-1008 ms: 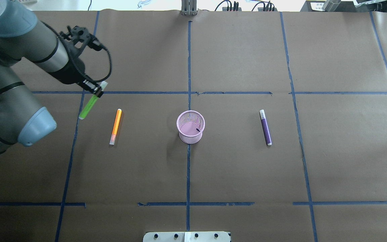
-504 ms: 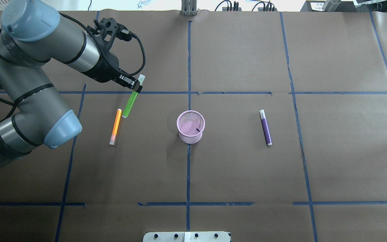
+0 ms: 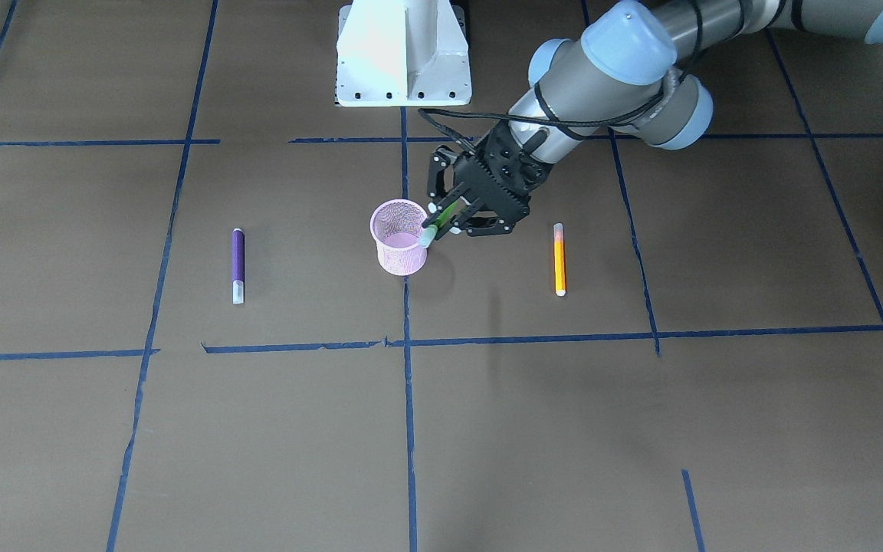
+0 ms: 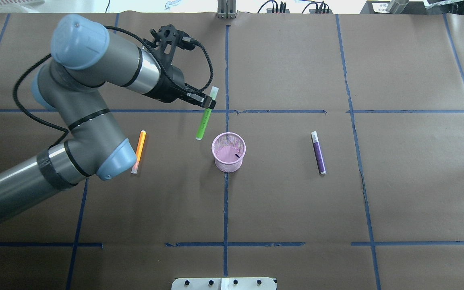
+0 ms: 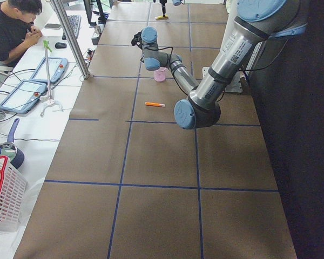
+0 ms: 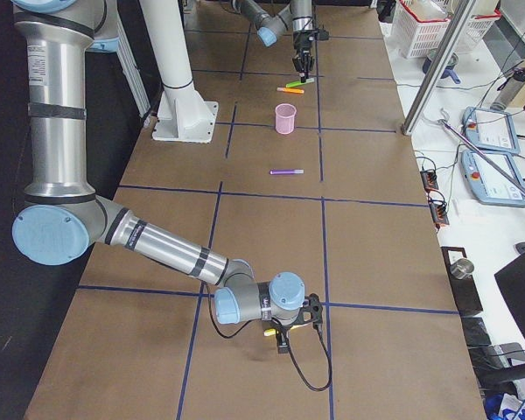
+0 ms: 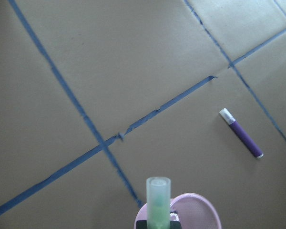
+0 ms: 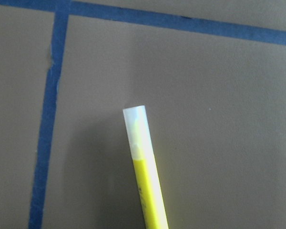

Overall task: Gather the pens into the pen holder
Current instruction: 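Lift the green highlighter and carry it over the lilac pen holder, then lower the green highlighter into the pen holder and open the left gripper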

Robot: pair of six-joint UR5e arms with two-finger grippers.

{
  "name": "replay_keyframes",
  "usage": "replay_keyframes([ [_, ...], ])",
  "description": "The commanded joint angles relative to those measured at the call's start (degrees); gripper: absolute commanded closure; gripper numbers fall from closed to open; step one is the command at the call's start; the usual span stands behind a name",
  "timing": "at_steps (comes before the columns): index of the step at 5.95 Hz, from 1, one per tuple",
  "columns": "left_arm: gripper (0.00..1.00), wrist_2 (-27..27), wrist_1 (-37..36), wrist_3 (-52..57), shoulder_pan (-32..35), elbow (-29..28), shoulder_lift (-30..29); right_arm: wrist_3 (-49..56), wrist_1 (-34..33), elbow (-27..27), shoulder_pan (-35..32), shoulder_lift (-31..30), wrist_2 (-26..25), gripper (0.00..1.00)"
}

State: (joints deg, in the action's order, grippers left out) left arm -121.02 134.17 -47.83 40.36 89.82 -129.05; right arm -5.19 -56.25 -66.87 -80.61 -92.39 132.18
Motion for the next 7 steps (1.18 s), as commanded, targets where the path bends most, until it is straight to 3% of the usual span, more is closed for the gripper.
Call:
replay_keyframes([
  [1,1.0,3.84,12.46,-1.3,-3.78,-3.76,-0.15,0.0,0.0,-0.1,0.01,0.01,0.18,0.0],
  [3,1.0,7.45,24.75,-1.3,-5.2,-7.96,2.48,0.0,0.09,-0.28,0.01,0.01,0.1,0.0],
  [7,1.0,11.42,28.06,-1.39,-5.29,-9.75,-0.42,-0.09,0.09,-0.01,0.01,-0.07,0.18,0.0],
])
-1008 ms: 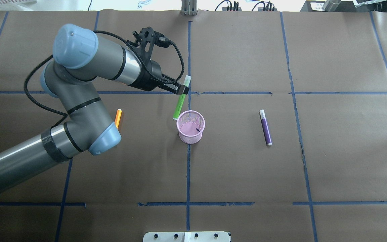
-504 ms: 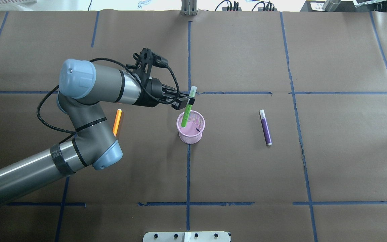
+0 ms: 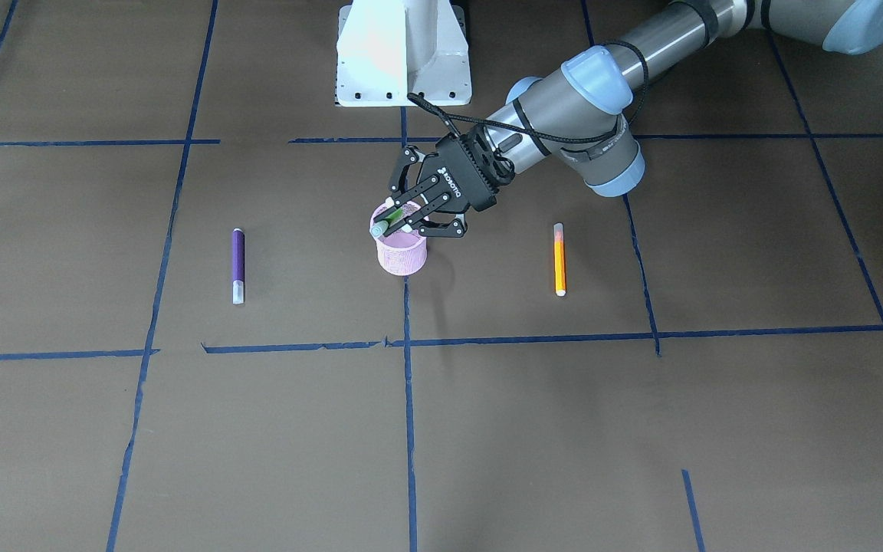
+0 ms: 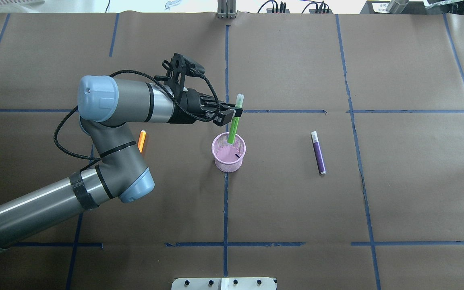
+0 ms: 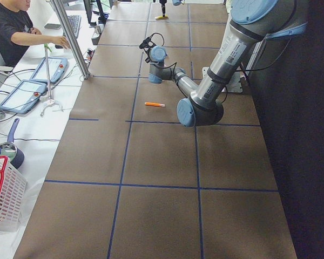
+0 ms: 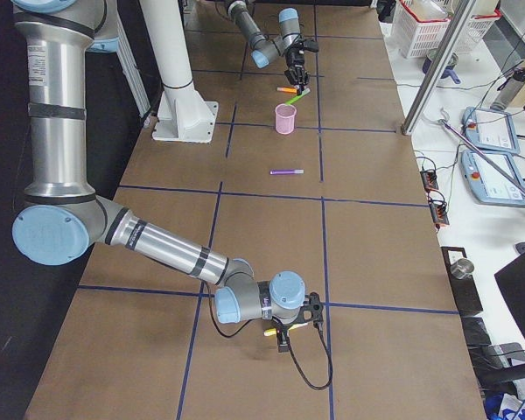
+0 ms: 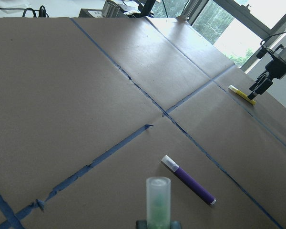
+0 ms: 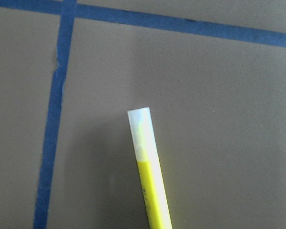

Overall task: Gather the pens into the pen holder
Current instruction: 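Lower the green highlighter into the pen holder and open the left gripper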

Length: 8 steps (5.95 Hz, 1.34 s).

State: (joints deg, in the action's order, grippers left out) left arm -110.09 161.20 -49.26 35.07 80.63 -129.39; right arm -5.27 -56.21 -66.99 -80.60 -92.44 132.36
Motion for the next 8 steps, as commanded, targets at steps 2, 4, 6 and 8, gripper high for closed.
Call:
replay_keyframes([
  [2,1.0,1.37,6.03,0.48,-0.01,-4.94,0.01,-0.01,0.05,0.11,0.0,-0.02,0.27,0.0],
  [4,1.0,1.46,7.98,0.48,-0.88,-6.27,0.28,-0.01,0.05,-0.07,0.0,-0.02,0.27,0.0],
  [6,1.0,1.46,8.95,0.3,-2.72,-6.19,1.15,-0.01,0.05,-0.07,0.0,-0.02,0.27,0.0],
  [8,0.01,1.46,9.04,0.48,-2.73,-6.01,1.59,-0.01,-0.04,0.02,0.0,-0.02,0.27,0.0],
])
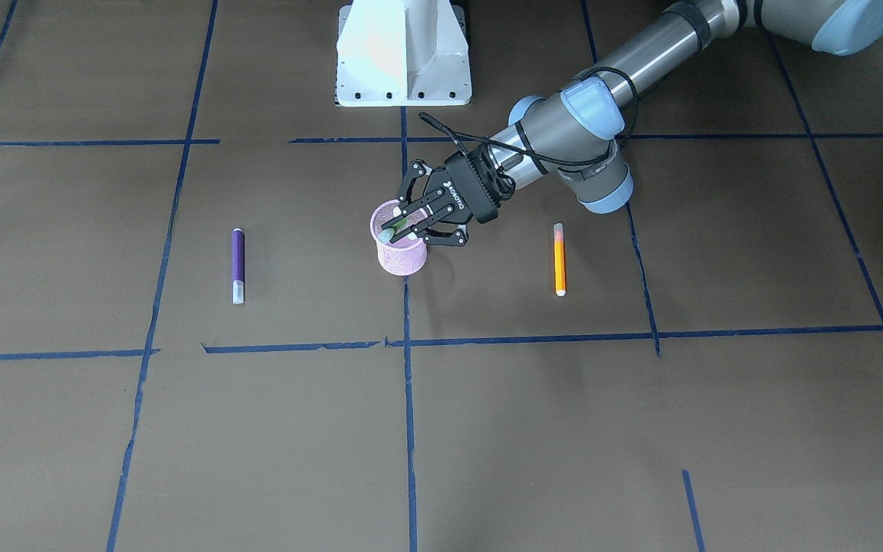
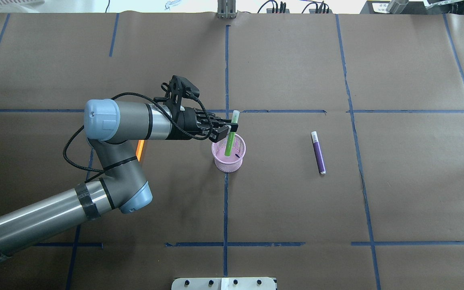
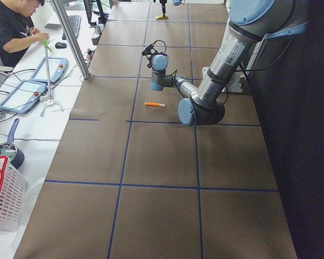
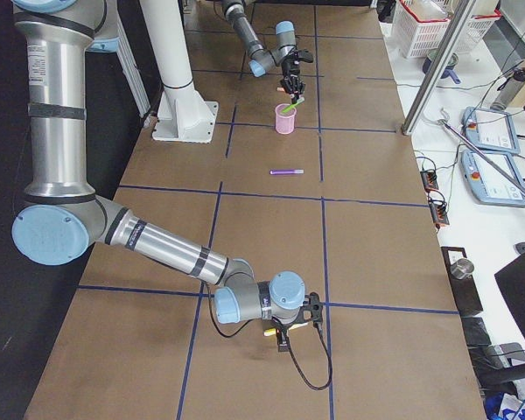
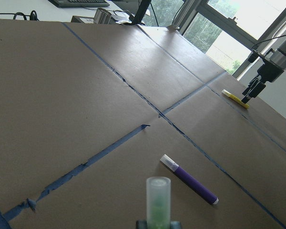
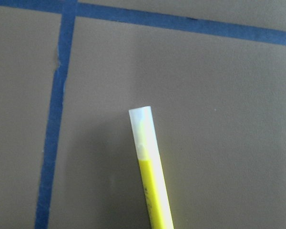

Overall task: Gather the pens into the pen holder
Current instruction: 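Lower the green highlighter into the pen holder and open the left gripper, then raise the left gripper and withdraw it away from the pen holder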

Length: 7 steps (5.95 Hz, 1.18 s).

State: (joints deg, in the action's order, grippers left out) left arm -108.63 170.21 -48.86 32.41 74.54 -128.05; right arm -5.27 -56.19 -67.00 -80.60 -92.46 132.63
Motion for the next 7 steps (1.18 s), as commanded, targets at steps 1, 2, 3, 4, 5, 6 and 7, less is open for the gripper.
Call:
replay_keyframes([
  [1,0.0,0.0,-0.05,-0.01,-0.06,0.16,0.26,0.0,-0.06,0.03,0.0,0.0,0.0,0.0],
  [2,0.0,0.0,-0.05,-0.1,-0.06,0.25,0.17,0.0,0.02,0.03,0.0,0.0,0.0,0.0],
  [3,0.0,0.26,-0.49,-0.53,0.2,0.86,-0.18,0.09,0.03,0.03,0.0,0.0,0.0,0.0],
  [4,0.0,0.18,-1.88,-4.8,2.38,1.56,-0.09,0.09,0.9,0.29,0.0,-0.17,0.0,0.0],
  [5,0.0,-0.26,-6.86,-6.41,4.57,3.92,-0.18,0.09,1.25,0.81,0.0,-0.18,0.0,0.0],
  [6,0.0,-2.09,-15.95,-6.6,7.73,7.77,-0.53,0.09,1.17,1.16,0.0,-0.18,0.09,0.0],
  [7,0.0,-9.68,-25.7,-6.52,13.42,10.68,-0.97,0.09,1.08,1.43,0.09,-0.18,0.18,0.0],
])
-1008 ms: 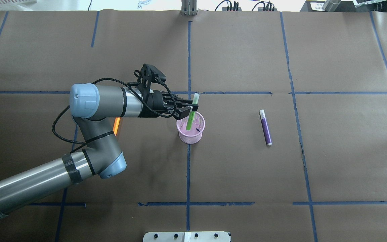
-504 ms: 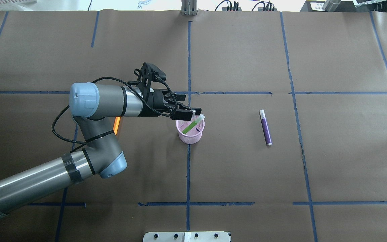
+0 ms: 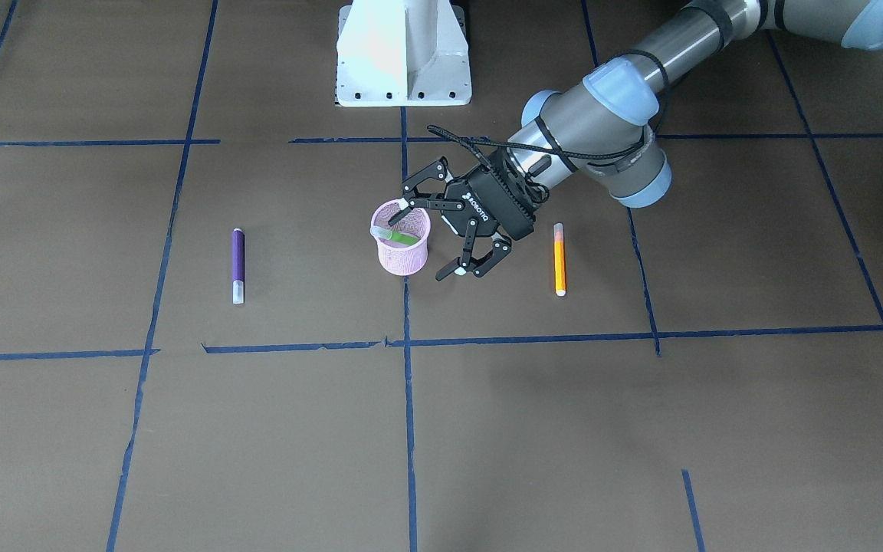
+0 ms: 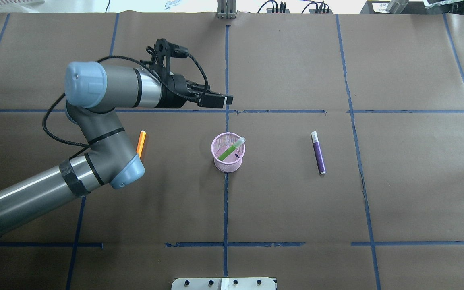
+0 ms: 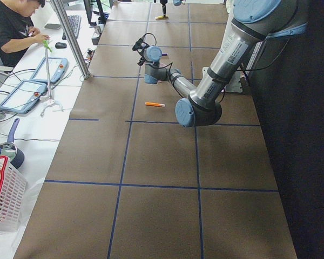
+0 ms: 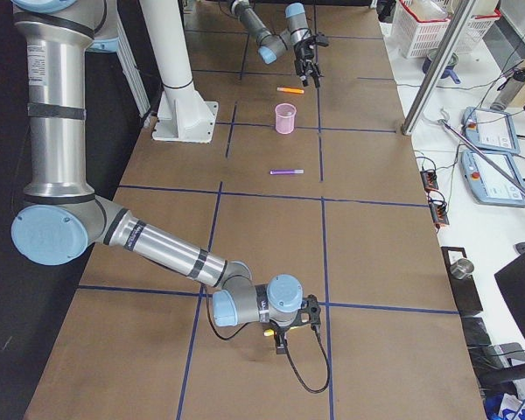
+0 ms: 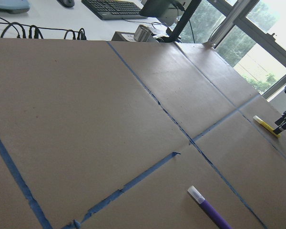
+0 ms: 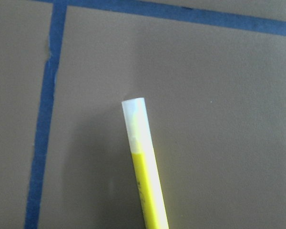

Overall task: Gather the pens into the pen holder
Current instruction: 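Raise the left gripper and withdraw it away from the pen holder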

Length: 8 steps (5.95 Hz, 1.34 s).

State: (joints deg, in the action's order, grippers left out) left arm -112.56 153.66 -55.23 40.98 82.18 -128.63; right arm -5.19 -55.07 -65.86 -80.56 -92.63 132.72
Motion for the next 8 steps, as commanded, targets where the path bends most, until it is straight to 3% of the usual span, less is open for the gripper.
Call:
replay_keyframes([
  [1,0.0,-10.18,-14.3,0.03,8.03,3.77,-0.39,0.0,0.04,0.56,0.48,0.08,0.08,0.0],
  [3,0.0,-13.55,-23.36,0.73,9.12,4.47,-0.56,0.0,0.13,0.47,0.93,0.17,0.08,0.0],
  [4,0.0,-13.65,-25.23,0.82,9.64,4.56,-0.48,0.0,0.13,0.47,0.93,0.26,0.08,0.07],
  [8,0.0,-14.09,-28.07,4.43,10.88,4.65,-0.48,-0.09,0.13,0.38,1.02,0.26,0.17,0.73],
])
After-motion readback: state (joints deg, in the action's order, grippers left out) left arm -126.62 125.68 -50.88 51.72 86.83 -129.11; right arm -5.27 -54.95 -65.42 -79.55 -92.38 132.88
